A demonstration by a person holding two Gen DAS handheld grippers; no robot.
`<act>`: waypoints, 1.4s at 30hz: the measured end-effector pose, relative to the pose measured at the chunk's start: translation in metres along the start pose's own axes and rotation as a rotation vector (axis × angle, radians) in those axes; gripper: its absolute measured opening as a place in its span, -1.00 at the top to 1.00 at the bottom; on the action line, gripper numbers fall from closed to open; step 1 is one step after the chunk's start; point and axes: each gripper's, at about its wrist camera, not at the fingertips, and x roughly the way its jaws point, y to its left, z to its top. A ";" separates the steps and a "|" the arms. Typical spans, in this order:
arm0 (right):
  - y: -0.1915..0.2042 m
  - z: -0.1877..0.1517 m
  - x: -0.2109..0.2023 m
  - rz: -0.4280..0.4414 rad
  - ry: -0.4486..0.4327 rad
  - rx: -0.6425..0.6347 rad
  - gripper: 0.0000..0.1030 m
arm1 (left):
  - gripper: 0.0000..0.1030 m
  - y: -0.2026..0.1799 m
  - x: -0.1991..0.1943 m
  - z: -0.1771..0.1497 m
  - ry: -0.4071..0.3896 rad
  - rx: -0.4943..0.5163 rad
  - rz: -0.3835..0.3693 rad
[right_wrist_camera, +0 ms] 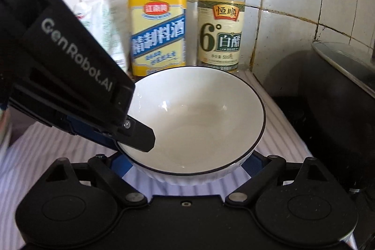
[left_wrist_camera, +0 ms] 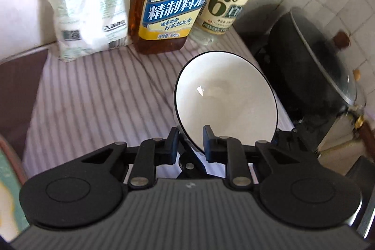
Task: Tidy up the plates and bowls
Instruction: 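Grasp the rim of the white bowl beside the bottles with the left gripper, then lift and carry the white bowl toward the bowl stack, left gripper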
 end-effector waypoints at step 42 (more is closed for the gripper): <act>0.249 0.047 -0.198 0.238 -0.211 -0.221 -0.88 | 0.65 0.127 -0.309 -0.116 -0.219 -0.051 0.210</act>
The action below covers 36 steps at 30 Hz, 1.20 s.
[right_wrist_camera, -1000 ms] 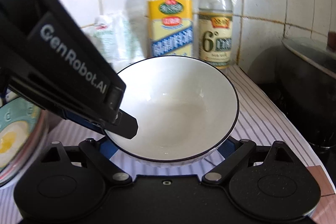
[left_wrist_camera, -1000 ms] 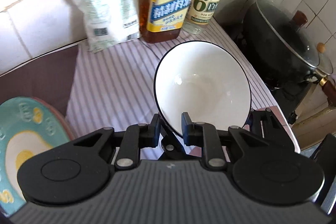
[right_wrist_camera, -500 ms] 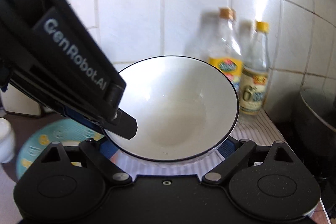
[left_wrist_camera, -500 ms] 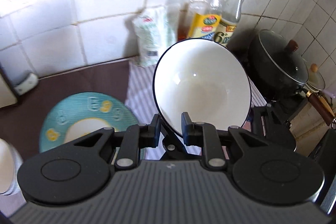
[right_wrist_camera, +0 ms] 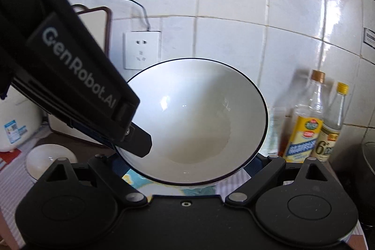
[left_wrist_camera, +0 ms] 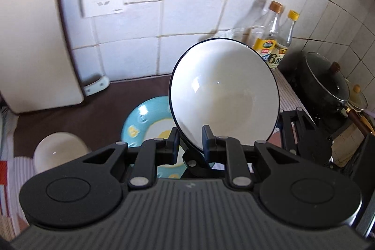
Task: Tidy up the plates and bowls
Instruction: 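Lift and carry the white bowl toward the bowl stack, left gripper, then lower the white bowl into the bowl stack and open the left gripper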
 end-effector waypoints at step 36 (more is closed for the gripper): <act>0.189 -0.002 0.100 0.273 0.276 -0.061 -0.88 | 0.65 0.224 0.013 -0.060 0.217 -0.317 0.133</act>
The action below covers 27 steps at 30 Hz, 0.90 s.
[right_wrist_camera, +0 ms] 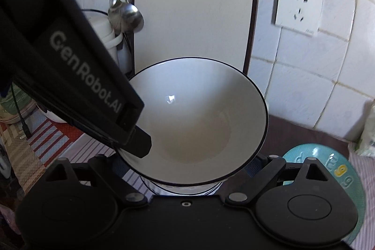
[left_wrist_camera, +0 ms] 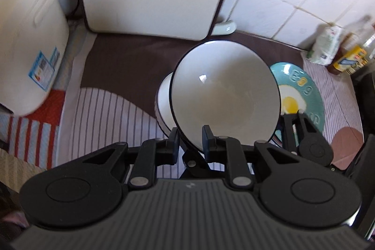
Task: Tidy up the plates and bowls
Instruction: 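Lower the white bowl into the bowl stack and open the left gripper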
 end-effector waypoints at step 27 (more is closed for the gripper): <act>-0.015 0.008 0.020 0.053 0.165 -0.113 -0.94 | 0.66 0.037 0.022 -0.011 -0.148 -0.047 -0.050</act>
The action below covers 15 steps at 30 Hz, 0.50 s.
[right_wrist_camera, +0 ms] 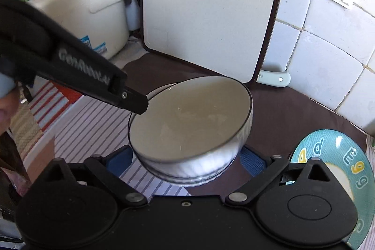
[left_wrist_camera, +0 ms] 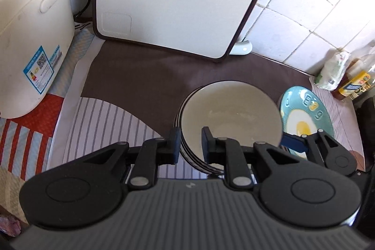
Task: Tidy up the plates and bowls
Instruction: 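Lower the white bowl into the bowl stack and open the left gripper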
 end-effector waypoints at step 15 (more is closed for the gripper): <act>-0.001 -0.032 -0.070 -0.039 -0.226 0.107 -0.94 | 0.46 -0.006 -0.063 -0.031 -0.002 0.003 -0.180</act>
